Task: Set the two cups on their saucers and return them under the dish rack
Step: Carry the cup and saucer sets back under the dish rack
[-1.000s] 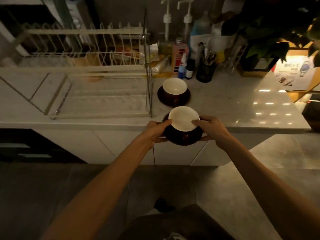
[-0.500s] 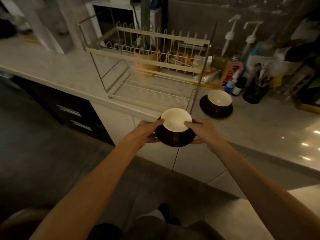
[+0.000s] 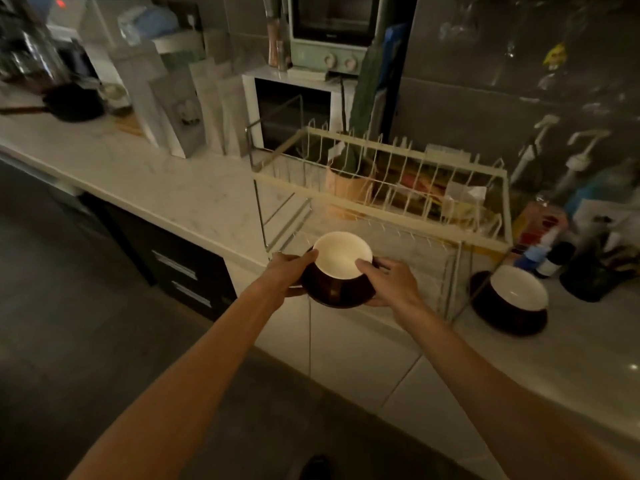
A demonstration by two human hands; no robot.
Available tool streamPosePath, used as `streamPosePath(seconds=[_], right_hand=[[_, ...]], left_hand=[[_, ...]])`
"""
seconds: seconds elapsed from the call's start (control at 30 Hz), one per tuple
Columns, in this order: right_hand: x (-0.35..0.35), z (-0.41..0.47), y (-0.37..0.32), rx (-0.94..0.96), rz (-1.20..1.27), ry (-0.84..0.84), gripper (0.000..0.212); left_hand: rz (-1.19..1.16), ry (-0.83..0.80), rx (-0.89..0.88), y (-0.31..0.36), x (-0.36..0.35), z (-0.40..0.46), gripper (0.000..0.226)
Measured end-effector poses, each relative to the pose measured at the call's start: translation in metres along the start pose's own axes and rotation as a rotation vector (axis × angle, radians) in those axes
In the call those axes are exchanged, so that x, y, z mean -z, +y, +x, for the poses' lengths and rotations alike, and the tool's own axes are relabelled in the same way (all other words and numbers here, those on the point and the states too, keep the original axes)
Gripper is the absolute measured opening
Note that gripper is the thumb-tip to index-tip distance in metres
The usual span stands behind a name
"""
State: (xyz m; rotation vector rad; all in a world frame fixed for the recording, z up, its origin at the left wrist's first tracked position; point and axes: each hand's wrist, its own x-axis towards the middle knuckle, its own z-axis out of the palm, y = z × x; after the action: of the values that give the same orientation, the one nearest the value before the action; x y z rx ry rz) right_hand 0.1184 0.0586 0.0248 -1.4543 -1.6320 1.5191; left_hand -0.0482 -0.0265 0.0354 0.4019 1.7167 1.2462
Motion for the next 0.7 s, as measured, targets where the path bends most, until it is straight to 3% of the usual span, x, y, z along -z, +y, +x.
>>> streamPosePath(seconds=[0.47, 0.57, 0.7], right_hand=[[-0.045, 0.1, -0.018, -0.078, 0.051, 0.136, 0.045], [-0.05, 0.11, -0.02, -0.066, 0.035, 0.147, 0.011], [-0.057, 0.117, -0.023, -0.058, 0.017, 0.121, 0.018]], left_hand=[[0.034, 0.052, -0.014, 0.042, -0.001, 0.116, 0.041], [0.045, 0.065, -0.002, 0.043, -0.001, 0.131, 0.033], [0.066, 0.072, -0.004, 0.043, 0.001, 0.144, 0.034]])
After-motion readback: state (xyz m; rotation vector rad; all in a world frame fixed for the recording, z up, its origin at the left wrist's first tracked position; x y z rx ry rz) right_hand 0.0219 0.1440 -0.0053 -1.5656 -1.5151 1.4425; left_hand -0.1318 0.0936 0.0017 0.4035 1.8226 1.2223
